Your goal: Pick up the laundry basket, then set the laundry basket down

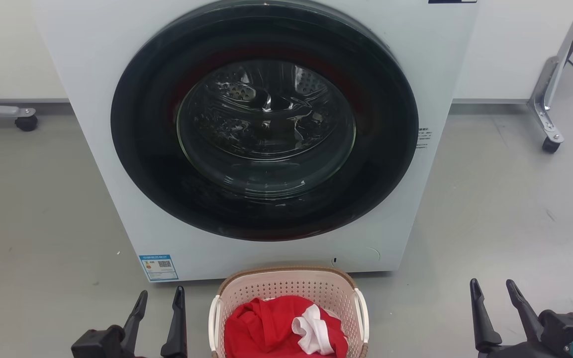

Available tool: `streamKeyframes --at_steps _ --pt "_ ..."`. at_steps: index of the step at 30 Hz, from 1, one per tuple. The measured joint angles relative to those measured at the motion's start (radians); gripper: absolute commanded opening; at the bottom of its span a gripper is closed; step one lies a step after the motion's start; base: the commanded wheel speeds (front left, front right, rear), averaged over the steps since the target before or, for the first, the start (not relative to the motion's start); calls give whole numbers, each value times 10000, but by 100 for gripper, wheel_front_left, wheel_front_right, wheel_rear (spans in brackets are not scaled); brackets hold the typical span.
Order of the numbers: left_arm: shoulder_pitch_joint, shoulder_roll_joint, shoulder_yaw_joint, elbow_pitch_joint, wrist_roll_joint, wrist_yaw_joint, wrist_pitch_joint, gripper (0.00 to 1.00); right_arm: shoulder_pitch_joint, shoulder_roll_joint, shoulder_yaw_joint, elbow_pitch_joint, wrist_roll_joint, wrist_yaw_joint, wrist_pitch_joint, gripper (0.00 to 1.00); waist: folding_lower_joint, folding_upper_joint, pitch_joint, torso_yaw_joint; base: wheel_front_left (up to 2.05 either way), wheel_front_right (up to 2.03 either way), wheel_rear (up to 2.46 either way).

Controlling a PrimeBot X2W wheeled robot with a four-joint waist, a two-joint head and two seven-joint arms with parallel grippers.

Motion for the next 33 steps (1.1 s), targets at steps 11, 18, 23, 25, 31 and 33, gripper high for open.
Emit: streamKeyframes --at_steps 11,18,23,25,31,33 --pt "1 173 -211 180 1670 263 -387 100 48 -35 167 4 -1340 -259 -384 100 0 1 -40 -34 0 0 0" --pt "5 151 -341 357 2474 439 -577 100 77 -88 236 -8 -2207 -431 -573 100 0 0 -37 -34 0 0 0" --pt "12 73 -217 499 2437 439 -577 100 172 -88 109 -2 -2203 -433 -573 100 0 0 -23 -32 0 0 0" --pt "12 46 -151 543 2401 439 -577 100 205 -84 23 6 -2176 -433 -573 100 0 0 -20 -32 0 0 0" --pt "13 -69 -94 706 2349 456 -577 100 228 -44 -52 15 -2127 -433 -573 100 0 0 -14 -36 0 0 0" --pt "12 -86 -77 740 2341 468 -577 100 228 -25 -61 19 -2127 -433 -573 100 0 0 -12 -38 0 0 0"
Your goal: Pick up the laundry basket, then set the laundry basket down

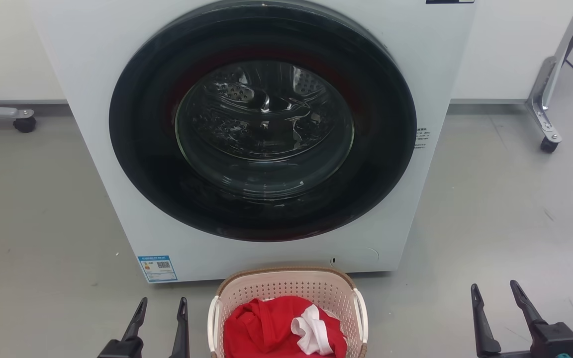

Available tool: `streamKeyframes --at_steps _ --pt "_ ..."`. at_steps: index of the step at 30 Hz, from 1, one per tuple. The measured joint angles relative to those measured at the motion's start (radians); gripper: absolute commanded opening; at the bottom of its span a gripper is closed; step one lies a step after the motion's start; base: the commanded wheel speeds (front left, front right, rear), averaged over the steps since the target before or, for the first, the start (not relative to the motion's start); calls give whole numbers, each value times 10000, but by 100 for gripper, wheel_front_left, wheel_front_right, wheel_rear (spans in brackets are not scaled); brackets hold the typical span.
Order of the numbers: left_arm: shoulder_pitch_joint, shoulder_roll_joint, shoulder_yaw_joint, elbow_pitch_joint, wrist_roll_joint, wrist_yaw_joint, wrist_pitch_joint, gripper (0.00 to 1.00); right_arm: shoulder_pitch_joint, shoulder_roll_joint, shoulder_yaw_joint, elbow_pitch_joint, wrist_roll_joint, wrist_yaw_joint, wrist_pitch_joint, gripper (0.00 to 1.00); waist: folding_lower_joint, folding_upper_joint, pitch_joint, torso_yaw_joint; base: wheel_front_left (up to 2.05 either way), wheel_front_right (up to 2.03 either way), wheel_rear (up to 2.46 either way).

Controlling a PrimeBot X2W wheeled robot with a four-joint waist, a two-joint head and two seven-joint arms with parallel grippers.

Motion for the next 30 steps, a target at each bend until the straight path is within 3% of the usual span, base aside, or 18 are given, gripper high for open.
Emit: streamKeyframes --at_steps 30 --pt "-1 -63 88 192 111 44 0 100 155 192 -192 29 -2 0 0 100 0 0 109 40 0 0 0"
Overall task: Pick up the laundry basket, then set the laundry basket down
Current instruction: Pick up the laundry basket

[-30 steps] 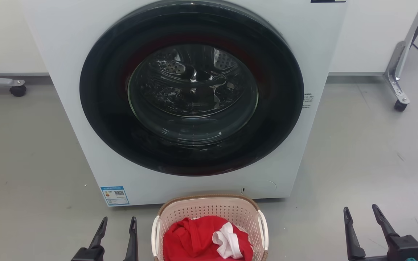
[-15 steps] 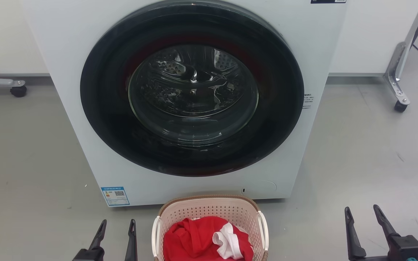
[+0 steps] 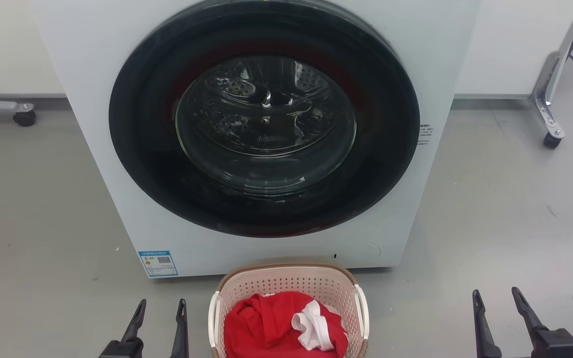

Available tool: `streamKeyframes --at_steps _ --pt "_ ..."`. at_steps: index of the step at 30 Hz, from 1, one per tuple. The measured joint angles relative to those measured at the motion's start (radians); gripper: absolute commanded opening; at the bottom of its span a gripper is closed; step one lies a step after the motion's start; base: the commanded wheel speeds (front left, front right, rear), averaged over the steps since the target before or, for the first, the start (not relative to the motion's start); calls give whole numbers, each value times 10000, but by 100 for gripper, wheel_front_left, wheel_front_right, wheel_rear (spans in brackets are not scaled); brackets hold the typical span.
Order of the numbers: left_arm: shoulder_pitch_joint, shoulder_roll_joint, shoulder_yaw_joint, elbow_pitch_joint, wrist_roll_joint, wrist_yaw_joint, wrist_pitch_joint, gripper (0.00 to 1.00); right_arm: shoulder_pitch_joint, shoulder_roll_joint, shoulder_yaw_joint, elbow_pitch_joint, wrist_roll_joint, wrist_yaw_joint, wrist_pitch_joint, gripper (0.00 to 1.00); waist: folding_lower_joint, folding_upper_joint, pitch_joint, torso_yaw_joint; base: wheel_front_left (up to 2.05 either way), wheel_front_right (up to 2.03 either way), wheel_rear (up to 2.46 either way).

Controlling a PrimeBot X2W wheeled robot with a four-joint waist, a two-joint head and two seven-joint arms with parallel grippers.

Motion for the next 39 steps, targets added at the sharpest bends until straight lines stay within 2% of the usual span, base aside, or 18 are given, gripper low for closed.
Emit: streamKeyframes --at_steps 14,39 --pt "-154 88 96 -522 40 -4 -2 100 -164 144 -113 -261 -40 0 0 100 0 0 1131 5 0 0 0" --pt "-2009 299 441 -777 -33 -366 -2 100 -1838 648 -274 -407 -535 0 -2 100 3 2 4616 -29 0 0 0"
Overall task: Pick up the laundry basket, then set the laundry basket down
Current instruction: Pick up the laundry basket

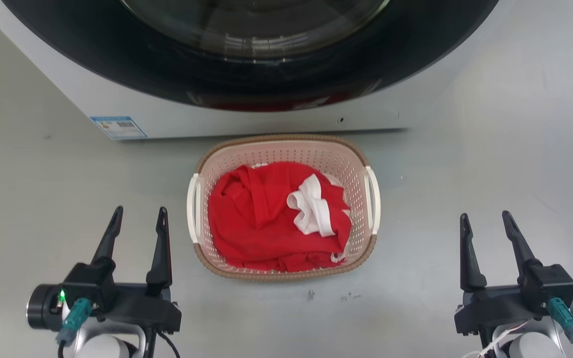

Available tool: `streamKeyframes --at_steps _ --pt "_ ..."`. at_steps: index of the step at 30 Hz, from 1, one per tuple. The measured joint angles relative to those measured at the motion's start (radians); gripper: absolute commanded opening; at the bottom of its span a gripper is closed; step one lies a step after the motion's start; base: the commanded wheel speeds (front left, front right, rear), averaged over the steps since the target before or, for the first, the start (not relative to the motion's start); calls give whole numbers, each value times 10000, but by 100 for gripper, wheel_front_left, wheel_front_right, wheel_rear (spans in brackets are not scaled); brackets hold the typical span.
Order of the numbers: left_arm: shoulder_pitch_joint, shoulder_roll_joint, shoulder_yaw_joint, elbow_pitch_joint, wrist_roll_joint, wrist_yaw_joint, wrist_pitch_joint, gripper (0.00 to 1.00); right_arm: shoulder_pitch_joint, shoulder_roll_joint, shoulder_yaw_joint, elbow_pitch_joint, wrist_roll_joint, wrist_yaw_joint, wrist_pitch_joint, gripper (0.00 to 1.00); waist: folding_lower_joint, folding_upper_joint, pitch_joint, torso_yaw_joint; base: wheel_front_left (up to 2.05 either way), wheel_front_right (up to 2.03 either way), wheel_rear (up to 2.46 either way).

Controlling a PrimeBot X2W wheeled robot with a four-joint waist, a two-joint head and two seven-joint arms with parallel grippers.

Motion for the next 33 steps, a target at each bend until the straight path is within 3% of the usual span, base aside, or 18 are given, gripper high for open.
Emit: streamKeyframes --at_steps 17,33 --pt "-1718 69 58 408 -153 -523 -21 100 -1453 192 -109 280 -295 0 -71 100 -1 0 2478 -20 0 0 0" --pt "-3214 84 -318 2437 -587 -1488 652 100 -2942 637 336 2286 -240 15 -36 100 -3 0 3591 -28 0 0 0"
